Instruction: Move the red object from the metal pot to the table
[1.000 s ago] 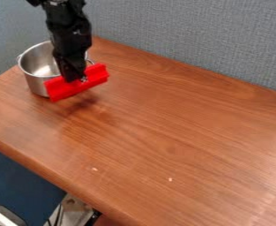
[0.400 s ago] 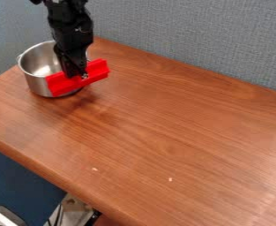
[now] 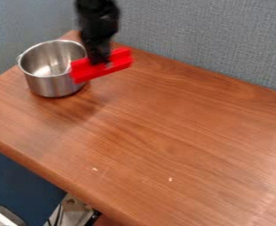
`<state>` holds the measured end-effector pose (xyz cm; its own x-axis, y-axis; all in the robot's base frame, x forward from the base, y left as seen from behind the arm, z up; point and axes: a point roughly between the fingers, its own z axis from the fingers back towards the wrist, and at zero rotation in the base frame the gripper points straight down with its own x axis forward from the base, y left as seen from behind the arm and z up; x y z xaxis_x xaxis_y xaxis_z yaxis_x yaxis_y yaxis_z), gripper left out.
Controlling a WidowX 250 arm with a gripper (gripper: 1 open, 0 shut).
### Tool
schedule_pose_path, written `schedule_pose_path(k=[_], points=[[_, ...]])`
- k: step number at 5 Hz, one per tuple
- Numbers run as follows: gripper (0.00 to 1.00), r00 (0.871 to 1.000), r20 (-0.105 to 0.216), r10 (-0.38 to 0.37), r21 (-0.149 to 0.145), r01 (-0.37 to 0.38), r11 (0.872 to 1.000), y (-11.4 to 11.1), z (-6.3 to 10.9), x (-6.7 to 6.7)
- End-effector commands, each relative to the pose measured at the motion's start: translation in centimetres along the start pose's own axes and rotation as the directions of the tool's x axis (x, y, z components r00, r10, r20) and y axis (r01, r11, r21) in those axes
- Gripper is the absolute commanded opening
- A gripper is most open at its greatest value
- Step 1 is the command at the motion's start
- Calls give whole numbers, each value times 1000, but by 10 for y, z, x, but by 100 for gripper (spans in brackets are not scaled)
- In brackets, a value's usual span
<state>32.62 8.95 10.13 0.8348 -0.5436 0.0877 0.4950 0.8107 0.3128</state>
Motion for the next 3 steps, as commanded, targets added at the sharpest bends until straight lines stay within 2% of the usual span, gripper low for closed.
schedule_pose_path(k=[1,2,3], points=[[0,995,70,-68,58,64,996,-5,23,45],[0,983,105,-154,51,149,988,-25,22,85],[0,960,138,-243,42,240,970,-45,11,112]])
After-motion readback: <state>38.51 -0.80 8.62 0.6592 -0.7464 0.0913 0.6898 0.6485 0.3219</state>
